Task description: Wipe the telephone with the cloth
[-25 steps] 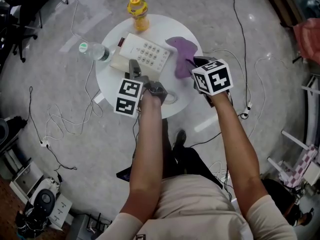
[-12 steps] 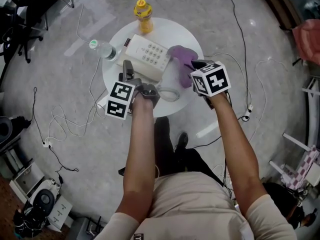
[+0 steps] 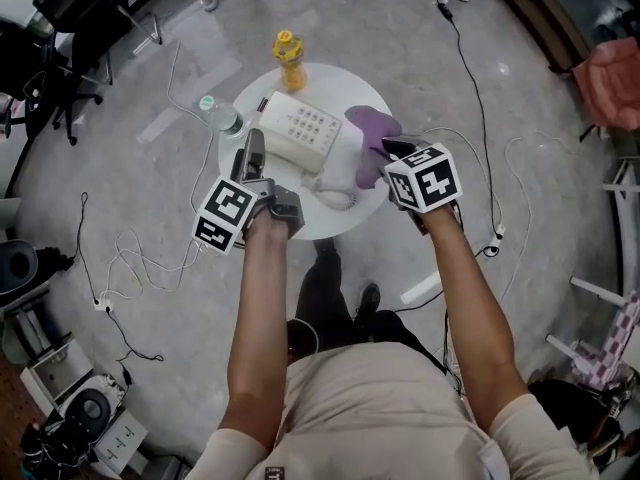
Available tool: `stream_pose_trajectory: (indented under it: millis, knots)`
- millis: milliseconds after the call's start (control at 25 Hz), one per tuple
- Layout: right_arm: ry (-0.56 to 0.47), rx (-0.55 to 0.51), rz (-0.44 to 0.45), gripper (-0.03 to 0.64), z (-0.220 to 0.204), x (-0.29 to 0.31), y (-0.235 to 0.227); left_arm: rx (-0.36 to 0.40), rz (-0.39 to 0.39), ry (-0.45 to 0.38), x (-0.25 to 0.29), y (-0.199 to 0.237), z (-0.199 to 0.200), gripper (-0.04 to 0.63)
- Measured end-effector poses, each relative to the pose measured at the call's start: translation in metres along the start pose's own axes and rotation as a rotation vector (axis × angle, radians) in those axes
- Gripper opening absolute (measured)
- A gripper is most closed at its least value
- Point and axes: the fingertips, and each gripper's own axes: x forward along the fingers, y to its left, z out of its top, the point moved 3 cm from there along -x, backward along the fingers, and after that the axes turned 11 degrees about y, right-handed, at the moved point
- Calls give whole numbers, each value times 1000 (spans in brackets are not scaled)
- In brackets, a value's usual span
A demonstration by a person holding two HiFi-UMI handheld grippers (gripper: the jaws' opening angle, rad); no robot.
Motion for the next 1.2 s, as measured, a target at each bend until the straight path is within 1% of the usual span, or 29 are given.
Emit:
stream_pose_trajectory:
  millis: [80, 200, 320, 440, 520, 600, 680, 720, 800, 920, 1040, 1200]
  knots:
    - [-34, -7, -7, 94, 2, -20, 3, 66, -54, 16, -13, -21, 3, 273]
    - [-118, -32, -22, 89, 11, -53, 8, 202, -120, 15, -34, -57, 12, 273]
    - [-237, -61, -39, 55, 17, -95, 18, 313, -179, 3, -62, -91, 20, 273]
    - [-380, -74, -25, 21, 19, -147, 37, 461, -223, -17, -99, -124, 24, 267]
    - [-487, -77, 1, 17, 26, -183, 47, 567, -281, -25, -119, -152, 24, 230]
    - [-579, -93, 25, 12, 33, -217, 57, 679, -342, -28, -140, -182, 22, 172]
    - [-634, -123, 42, 9, 31, -253, 71, 784, -394, -13, -170, -210, 12, 109]
    - [-653, -138, 53, 8, 28, -270, 79, 824, -424, -1, -186, -224, 6, 76]
    - [-687, -165, 80, 6, 22, -300, 94, 886, -488, 26, -215, -248, -5, 46]
    - [-725, -198, 100, 6, 14, -335, 109, 980, -552, 48, -250, -272, -17, 37]
    - [-741, -221, 108, 6, -1, -360, 124, 1041, -572, 56, -284, -285, -29, 35]
    - [-751, -263, 112, 6, -21, -382, 141, 1086, -568, 26, -322, -295, -43, 35]
